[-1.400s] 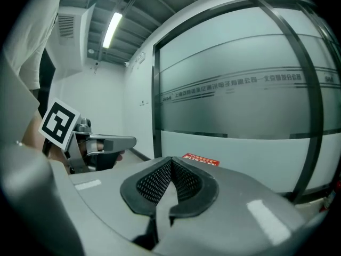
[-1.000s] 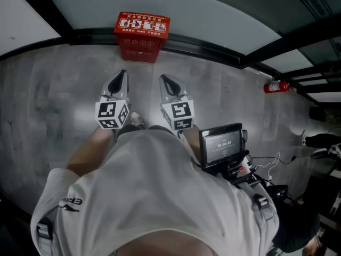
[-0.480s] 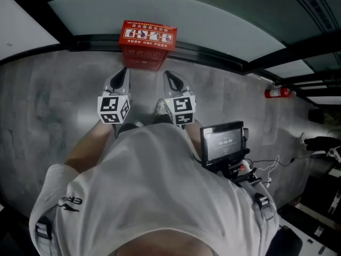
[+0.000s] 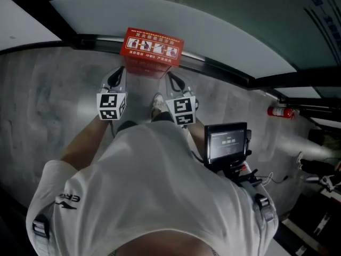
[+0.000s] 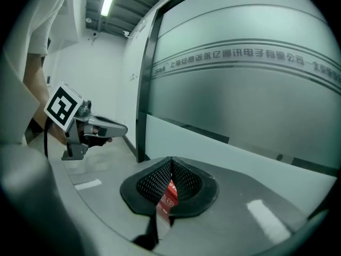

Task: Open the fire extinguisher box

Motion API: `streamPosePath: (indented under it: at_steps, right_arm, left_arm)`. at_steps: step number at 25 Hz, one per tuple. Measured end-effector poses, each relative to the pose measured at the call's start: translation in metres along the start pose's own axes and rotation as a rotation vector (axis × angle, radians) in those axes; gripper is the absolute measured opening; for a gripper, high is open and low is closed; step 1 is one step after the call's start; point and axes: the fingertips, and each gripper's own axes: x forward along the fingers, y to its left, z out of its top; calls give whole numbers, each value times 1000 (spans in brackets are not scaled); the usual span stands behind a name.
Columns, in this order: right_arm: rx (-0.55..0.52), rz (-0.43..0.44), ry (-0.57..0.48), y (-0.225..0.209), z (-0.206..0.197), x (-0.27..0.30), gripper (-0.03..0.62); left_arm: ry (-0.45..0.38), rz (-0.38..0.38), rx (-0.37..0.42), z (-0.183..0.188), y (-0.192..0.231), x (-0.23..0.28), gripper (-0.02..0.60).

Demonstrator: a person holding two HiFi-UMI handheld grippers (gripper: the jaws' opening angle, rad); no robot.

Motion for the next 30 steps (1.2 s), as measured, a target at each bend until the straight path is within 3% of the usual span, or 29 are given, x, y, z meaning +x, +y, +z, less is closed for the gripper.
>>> streamPosePath:
  at_steps: [8, 13, 22, 27, 30]
  right_arm:
    - [-43, 76, 34, -76, -9, 57, 14]
    - [-47, 75, 89, -117, -43, 84, 14]
    - [-364, 58, 331, -166, -146, 139, 15]
    - [-641, 118, 456, -171, -203, 158, 86]
    - [-793, 157, 497, -175, -229, 172, 140]
  left_arm:
    - [128, 107, 127, -9, 41, 80, 2]
    - [231, 109, 198, -31, 69, 111, 2]
    - [419, -6, 603, -106, 124, 176, 3]
    - [485, -101, 897, -145, 143, 201, 15]
    - [503, -162, 1050, -165, 155, 214, 66]
